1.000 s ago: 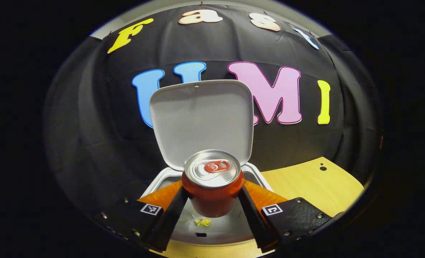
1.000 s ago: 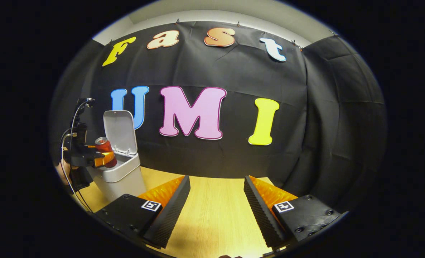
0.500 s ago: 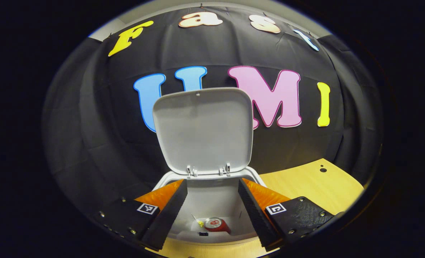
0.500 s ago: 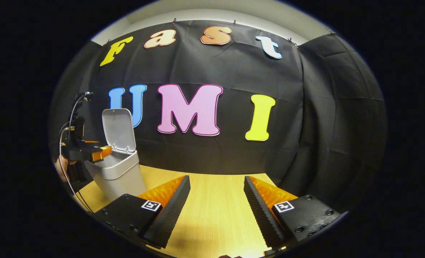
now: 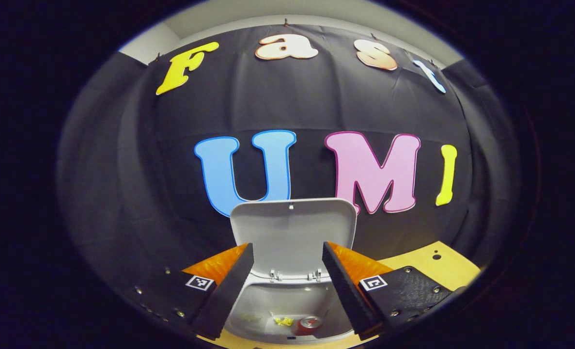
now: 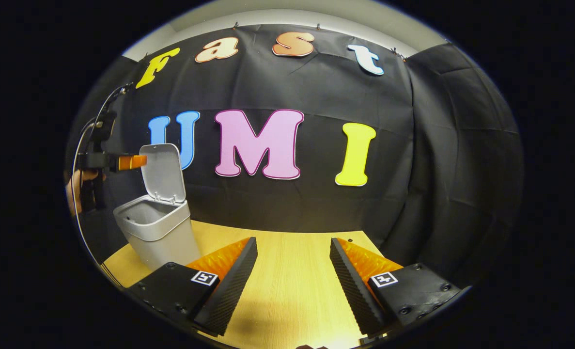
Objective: Press the lid of the desktop garbage bin to open it, pick up the crumpled paper on the desktop and throw it into the bin, then pick up the pop can on the desktop and drop it into the bin, and finally close the garbage bin lid.
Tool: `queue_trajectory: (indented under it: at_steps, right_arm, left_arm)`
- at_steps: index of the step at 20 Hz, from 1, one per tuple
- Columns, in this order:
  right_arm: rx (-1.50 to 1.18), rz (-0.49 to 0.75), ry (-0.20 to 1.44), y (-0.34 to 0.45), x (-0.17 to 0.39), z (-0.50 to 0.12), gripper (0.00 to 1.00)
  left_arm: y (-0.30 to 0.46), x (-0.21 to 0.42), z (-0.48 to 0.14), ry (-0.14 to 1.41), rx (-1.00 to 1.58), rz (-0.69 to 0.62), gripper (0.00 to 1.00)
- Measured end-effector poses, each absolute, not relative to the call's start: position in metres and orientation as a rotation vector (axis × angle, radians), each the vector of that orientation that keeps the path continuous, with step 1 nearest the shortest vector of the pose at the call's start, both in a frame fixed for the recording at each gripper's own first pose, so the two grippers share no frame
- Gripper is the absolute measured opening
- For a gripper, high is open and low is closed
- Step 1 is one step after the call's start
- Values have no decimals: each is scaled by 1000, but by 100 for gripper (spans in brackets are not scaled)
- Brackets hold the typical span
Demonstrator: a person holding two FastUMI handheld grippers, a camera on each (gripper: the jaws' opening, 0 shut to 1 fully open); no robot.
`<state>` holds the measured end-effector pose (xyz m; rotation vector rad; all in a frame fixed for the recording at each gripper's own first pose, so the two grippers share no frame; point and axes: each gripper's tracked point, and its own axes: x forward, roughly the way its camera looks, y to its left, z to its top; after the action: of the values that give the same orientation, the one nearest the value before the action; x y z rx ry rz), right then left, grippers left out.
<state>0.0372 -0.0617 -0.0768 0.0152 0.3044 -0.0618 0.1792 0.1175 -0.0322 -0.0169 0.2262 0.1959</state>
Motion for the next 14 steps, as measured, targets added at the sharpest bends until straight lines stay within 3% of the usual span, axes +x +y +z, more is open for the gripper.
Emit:
queue_trajectory:
  at_steps: [7,14]
  right_arm:
    - [18,-84,362,-74,22,-101,98]
    - [-2,-161,385,-105,7,-107,98]
  left_arm:
    - [146,231,11,180,1,175,93]
    - [156,278,-10,274,-36,135,94]
